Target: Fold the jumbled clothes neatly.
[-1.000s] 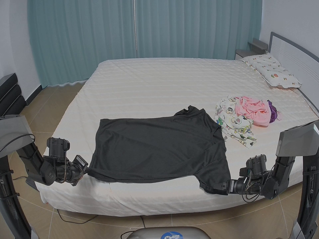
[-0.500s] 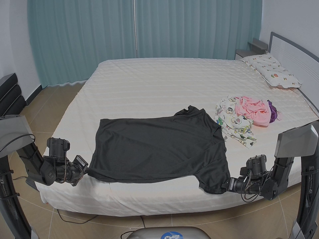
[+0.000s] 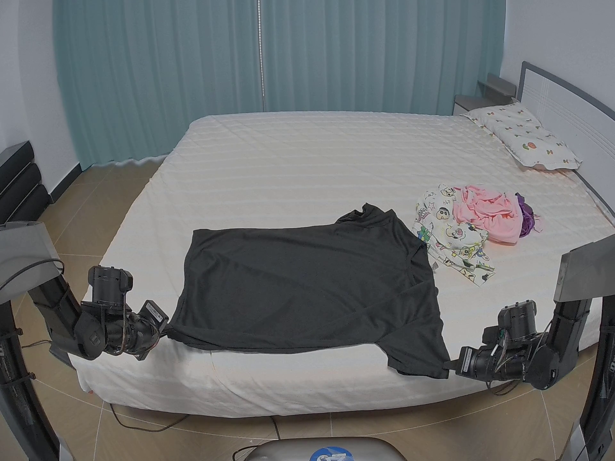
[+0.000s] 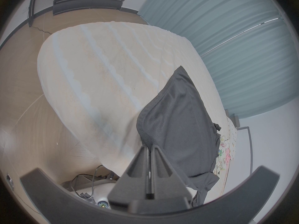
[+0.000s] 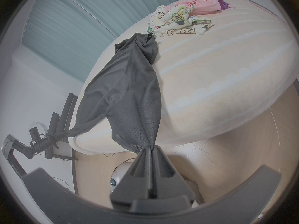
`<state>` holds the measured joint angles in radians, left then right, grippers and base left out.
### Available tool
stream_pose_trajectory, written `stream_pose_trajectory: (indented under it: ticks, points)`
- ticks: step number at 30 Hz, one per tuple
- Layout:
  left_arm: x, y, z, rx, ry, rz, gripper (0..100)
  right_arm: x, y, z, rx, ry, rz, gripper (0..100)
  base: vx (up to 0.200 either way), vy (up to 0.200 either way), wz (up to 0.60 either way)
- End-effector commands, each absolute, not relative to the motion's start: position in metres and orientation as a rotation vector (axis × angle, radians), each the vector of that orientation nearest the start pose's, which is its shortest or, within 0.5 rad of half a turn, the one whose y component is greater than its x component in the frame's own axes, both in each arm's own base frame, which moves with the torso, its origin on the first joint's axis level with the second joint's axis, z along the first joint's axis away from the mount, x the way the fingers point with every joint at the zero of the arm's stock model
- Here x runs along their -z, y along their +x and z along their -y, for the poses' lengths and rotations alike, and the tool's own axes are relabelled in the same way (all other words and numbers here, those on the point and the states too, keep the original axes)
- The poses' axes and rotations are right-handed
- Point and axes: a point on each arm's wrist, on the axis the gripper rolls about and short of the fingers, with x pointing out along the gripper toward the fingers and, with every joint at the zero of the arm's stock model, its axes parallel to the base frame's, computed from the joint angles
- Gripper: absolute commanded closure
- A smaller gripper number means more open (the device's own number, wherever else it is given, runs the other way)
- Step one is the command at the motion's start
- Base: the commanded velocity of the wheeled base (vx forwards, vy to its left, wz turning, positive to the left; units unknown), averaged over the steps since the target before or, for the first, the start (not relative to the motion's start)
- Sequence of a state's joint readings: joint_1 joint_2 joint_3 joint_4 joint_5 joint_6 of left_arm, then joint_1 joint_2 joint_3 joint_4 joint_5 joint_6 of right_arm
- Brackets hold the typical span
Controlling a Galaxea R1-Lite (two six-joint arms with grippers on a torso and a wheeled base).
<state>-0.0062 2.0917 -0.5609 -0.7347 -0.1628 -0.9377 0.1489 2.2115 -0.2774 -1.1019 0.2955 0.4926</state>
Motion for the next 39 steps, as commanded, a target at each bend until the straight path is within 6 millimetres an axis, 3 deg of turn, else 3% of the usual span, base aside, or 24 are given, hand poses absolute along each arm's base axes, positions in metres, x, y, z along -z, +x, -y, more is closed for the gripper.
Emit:
stream_pose_trajectory:
  ticks: [1, 18, 26, 39]
  points:
    - [-0.018, 0.293, 0.007, -0.212, -0.905, -0.825, 100, 0.009, 0.238, -0.037, -0.199, 0.523, -0.903, 100, 0.0, 0.0, 0.0]
    - [-0.014, 0.267, 0.021, -0.237, -0.731, -0.992, 100, 0.004, 0.201, -0.031, -0.185, 0.499, -0.967, 100, 0.0, 0.0, 0.0]
    - [-0.023, 0.254, 0.025, -0.236, -0.675, -1.074, 100, 0.004, 0.192, -0.021, -0.163, 0.464, -0.977, 100, 0.0, 0.0, 0.0]
    - [-0.018, 0.23, 0.037, -0.21, -0.522, -1.276, 100, 0.0, 0.181, -0.01, -0.137, 0.44, -0.977, 100, 0.0, 0.0, 0.0]
